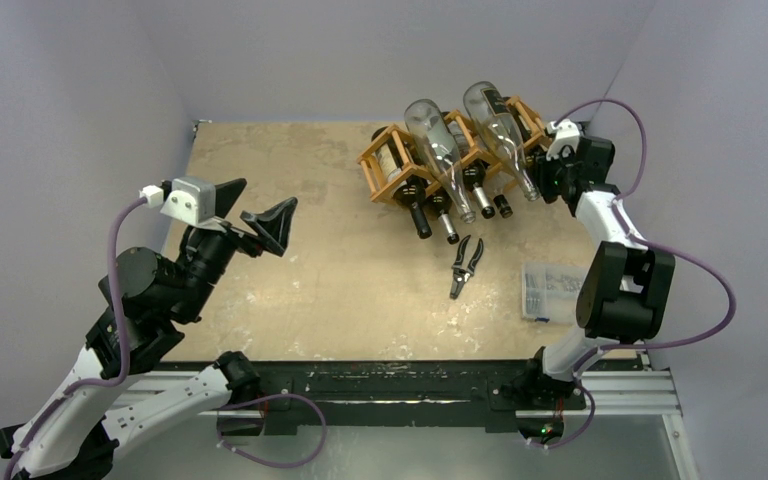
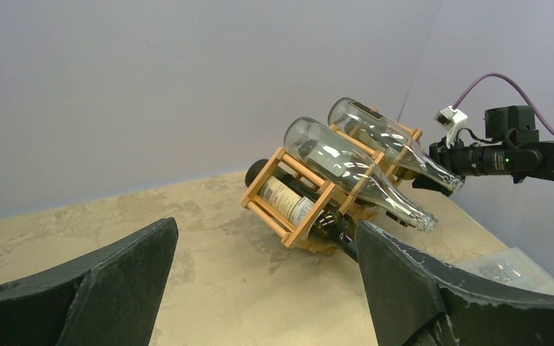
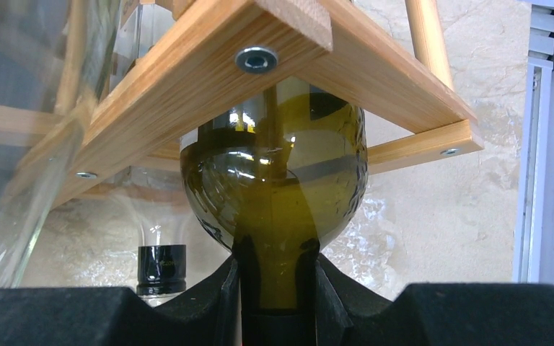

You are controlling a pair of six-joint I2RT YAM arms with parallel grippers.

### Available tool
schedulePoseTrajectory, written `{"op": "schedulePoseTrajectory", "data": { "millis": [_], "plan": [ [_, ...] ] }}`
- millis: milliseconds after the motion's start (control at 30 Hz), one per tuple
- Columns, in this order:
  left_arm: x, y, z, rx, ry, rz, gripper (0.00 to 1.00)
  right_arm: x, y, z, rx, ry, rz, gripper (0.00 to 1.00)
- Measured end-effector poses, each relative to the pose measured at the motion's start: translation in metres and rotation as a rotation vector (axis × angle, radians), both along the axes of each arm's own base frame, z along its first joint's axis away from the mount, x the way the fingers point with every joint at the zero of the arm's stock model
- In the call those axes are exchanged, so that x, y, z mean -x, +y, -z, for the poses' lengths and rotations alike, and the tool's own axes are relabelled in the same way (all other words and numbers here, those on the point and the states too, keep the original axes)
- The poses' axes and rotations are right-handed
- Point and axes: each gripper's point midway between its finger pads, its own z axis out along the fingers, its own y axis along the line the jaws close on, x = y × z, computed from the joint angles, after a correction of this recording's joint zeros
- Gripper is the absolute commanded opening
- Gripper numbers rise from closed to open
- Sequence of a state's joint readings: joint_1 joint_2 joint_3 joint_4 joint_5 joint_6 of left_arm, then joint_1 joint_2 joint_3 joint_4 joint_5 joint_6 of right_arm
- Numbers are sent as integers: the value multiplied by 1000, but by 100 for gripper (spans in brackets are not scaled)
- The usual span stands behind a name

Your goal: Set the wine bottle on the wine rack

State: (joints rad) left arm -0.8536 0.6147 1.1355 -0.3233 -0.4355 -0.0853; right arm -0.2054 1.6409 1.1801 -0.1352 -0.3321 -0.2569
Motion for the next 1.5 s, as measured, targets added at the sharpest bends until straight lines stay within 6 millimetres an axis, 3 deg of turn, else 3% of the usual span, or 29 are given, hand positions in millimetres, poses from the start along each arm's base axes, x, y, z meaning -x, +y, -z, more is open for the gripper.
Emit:
{"op": "schedulePoseTrajectory", "data": {
  "millis": [167,200,233,267,500,733,800,867,967,1100,1233,1333,1500],
  "plan": [
    [-1,-1,1,-4,4,0,93,-4,-6,-6,13,-23,40,64],
    [-1,-1,1,-4,4,0,93,-4,-8,-9,19,-32,53,72],
    [-1,-1,1,-4,4,0,93,-4,-12,-14,33,-50,72,90],
    [-1,-2,1,-4,4,0,93,-1,-14,-20,39,-60,89,98],
    [-1,-2,1,-4,4,0,93,22,-32,-61,90,-122,210,99],
    [-2,-3,2,-8,8,1,94,79,-50,-85,82,-86,441,99],
    [-3,-3,3,-10,11,-3,94,95,-50,-102,34,-82,515,99],
    [-3,-1,3,-9,13,-11,94,105,-40,-125,-46,-117,530,99],
    [0,4,2,2,18,-20,95,133,-5,-174,-232,-250,460,99],
    [14,23,-9,67,16,-28,96,200,42,-255,-385,-501,295,99],
    [36,50,-27,160,-6,-36,97,267,66,-321,-416,-719,197,99],
    [49,69,-35,210,-21,-50,98,285,67,-336,-436,-772,212,99],
    [61,90,-31,224,-18,-85,99,276,54,-323,-440,-706,304,99]
  ]
}}
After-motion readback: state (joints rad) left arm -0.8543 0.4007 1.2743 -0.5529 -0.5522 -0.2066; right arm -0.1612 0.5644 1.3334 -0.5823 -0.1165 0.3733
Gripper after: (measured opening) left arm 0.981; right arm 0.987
